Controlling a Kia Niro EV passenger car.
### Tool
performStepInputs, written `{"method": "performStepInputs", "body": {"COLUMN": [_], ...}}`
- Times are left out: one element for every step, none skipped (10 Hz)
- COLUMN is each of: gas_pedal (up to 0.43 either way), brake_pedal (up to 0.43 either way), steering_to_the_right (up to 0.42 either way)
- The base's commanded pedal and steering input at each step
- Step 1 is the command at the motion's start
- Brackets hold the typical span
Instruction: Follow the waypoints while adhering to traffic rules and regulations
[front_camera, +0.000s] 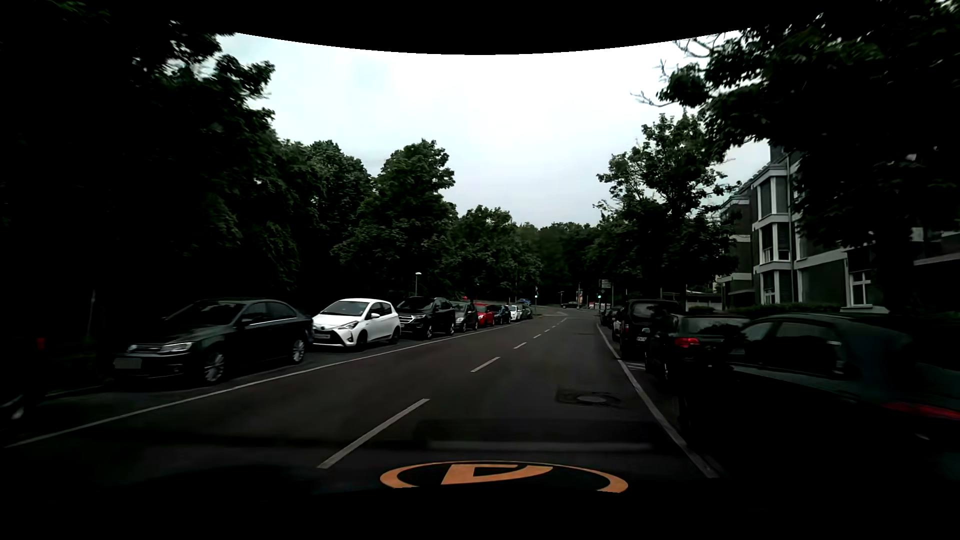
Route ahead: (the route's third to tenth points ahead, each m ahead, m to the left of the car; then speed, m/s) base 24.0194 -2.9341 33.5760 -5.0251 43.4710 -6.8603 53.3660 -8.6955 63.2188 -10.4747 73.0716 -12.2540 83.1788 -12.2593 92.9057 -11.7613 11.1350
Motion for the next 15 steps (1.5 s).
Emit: {"method": "performStepInputs", "body": {"gas_pedal": [0.169, 0.177, 0.177, 0.169, 0.169, 0.169, 0.169, 0.169, 0.169, 0.169, 0.169, 0.169, 0.157, 0.157, 0.157], "brake_pedal": [0.0, 0.0, 0.0, 0.0, 0.0, 0.0, 0.0, 0.0, 0.0, 0.0, 0.0, 0.0, 0.0, 0.0, 0.0], "steering_to_the_right": [0.087, 0.078, 0.07, 0.064, 0.059, 0.051, 0.041, 0.039, 0.039, 0.039, 0.038, 0.036, 0.03, 0.025, 0.02]}}
